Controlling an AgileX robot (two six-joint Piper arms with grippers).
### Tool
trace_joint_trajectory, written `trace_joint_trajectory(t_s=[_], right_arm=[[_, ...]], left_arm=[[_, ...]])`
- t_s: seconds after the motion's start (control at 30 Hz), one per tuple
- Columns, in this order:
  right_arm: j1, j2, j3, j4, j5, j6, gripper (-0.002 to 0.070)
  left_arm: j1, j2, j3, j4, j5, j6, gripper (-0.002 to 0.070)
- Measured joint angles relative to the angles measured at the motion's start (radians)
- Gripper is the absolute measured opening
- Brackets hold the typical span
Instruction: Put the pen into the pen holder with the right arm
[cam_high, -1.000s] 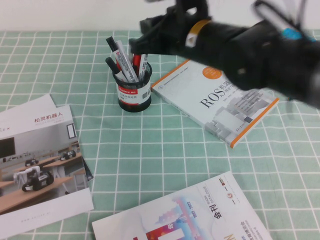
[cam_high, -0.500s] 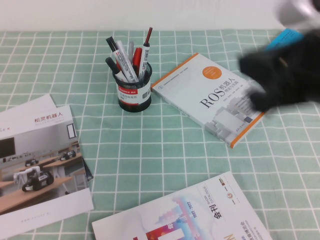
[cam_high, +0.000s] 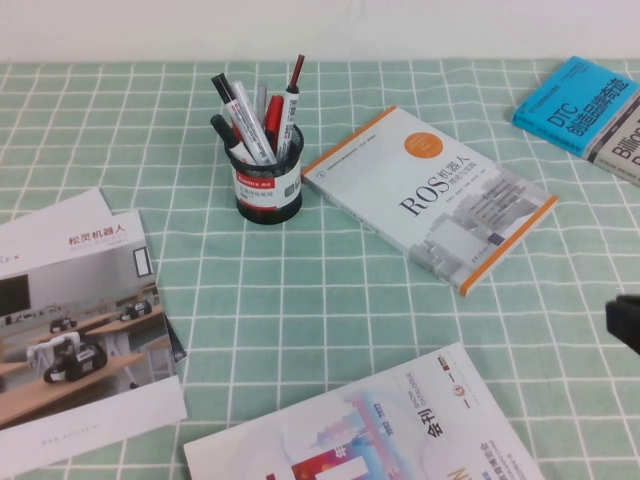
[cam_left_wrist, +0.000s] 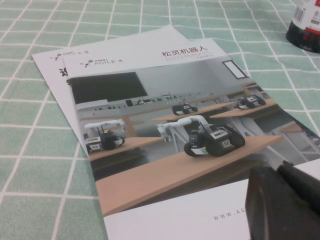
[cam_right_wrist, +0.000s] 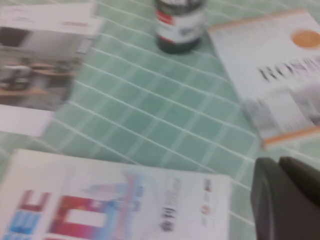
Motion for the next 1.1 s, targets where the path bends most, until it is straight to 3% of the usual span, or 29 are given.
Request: trace_joint_trajectory(t_s=[0.1, 0.27, 0.43, 0.7, 1.1], right_arm=[[-0.058, -0.031, 0.113, -0.115, -0.102, 0.106, -0.0019], [-0.352, -0.149, 0.358, -0.164, -0.354, 0.094, -0.0019], [-0.577, -0.357, 0.580, -0.173, -0.479, 0.092, -0.0019], [-0.618, -0.660, 0.696, -0.173, -0.410, 0.092, -0.0019], [-0.609, -0.679, 0.696, -0.142, -0.368, 0.092, -0.0019]], left_arm=[[0.000, 0.000, 0.000, 0.000, 0.000, 0.000, -0.0006], [0.000, 0.000, 0.000, 0.000, 0.000, 0.000, -0.0006], [0.000, 0.000, 0.000, 0.000, 0.000, 0.000, -0.0006], [0.000, 0.000, 0.000, 0.000, 0.000, 0.000, -0.0006], [0.000, 0.000, 0.000, 0.000, 0.000, 0.000, -0.0006]])
